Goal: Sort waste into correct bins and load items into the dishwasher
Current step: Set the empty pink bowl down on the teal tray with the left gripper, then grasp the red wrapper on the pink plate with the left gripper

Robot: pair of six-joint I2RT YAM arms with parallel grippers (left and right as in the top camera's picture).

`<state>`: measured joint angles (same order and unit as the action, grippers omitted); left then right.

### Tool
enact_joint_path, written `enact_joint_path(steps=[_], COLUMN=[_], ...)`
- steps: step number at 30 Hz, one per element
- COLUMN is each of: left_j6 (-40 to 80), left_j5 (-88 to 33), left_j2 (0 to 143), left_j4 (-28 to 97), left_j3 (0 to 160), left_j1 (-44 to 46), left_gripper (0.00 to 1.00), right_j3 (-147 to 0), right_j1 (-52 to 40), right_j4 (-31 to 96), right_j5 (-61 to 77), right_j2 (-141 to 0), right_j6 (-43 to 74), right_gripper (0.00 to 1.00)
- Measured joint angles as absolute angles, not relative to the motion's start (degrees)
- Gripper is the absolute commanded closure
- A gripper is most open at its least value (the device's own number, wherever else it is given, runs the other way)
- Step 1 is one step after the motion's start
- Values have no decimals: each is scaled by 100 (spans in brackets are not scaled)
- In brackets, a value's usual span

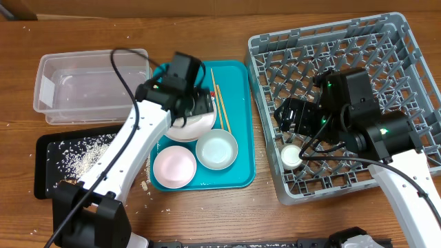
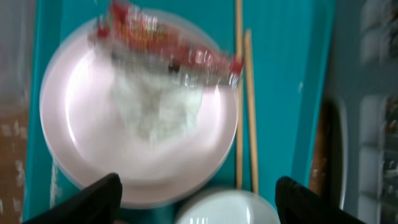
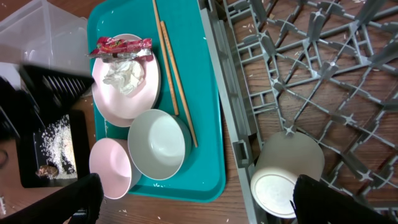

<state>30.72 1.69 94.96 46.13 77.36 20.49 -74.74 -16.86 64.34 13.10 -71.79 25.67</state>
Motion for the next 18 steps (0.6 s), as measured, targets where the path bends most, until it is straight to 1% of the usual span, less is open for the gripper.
enact_joint_path(steps=[2, 4, 7, 12, 17, 18], left_j6=[2869, 2729, 2652, 2665, 2683, 2683], left_j5=[386, 580, 714, 718, 869, 888], left_j2=[9550, 9745, 10184, 10840, 11054, 11054], left_j4=[4230, 3868, 3562, 3428, 3052, 2982], left_j3=[7747, 7762, 7765, 7760, 7760, 7760], left_j1=[1990, 1940, 1872, 1774, 1763, 1763], left_gripper=[16, 11, 11, 12, 11, 14], right_j3=[-7472, -7474, -7472, -7472, -7459, -7456], right_j1=[-1686, -1686, -1686, -1686, -1686, -1686], right_j4=[6438, 6429, 6436, 6455, 6482, 6495], right_j5=[1310, 1310, 1310, 1310, 1308, 1308], right_j2=[-7179, -7179, -7179, -7179, -7181, -7183], right_j6=[2567, 2567, 2567, 2569, 2567, 2567], right_gripper=[0, 0, 0, 0, 0, 0])
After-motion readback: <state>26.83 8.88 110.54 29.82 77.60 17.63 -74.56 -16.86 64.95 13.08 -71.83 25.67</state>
